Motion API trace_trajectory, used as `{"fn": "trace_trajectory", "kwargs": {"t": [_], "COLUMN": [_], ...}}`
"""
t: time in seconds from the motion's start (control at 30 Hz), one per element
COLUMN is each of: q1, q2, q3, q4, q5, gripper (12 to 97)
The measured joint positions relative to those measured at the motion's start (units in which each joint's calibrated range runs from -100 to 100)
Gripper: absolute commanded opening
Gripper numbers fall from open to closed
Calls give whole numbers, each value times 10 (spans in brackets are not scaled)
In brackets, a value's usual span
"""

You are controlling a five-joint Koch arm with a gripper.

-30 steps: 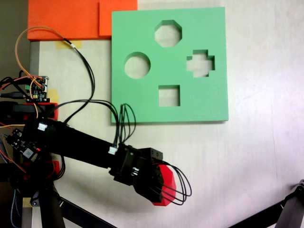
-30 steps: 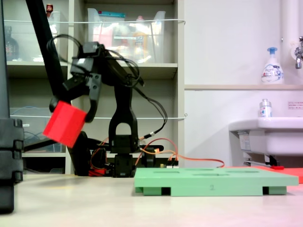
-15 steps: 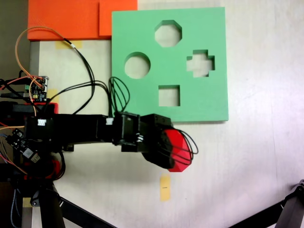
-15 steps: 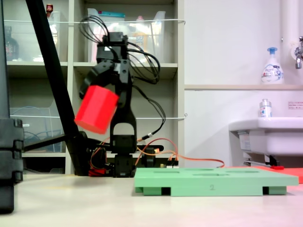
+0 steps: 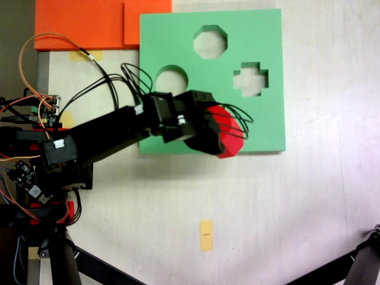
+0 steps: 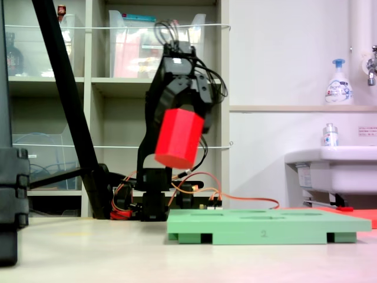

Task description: Put the octagonal pillar block into the corresponding hole

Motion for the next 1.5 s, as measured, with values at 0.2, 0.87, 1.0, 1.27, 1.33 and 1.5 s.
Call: {"fn": "trace_trajectory", "kwargs": {"t": [0.2, 0.87, 1.0, 1.27, 1.33, 1.5], "q1": [35, 120, 135, 142, 142, 142], "q2": [33, 98, 101, 104, 108, 164], "q3": [1, 1, 1, 1, 1, 14], "q4": [0, 19, 20, 40, 70, 94], "q5": [21, 67, 74, 80, 80, 80], "gripper": [307, 319, 321, 330, 330, 330]}}
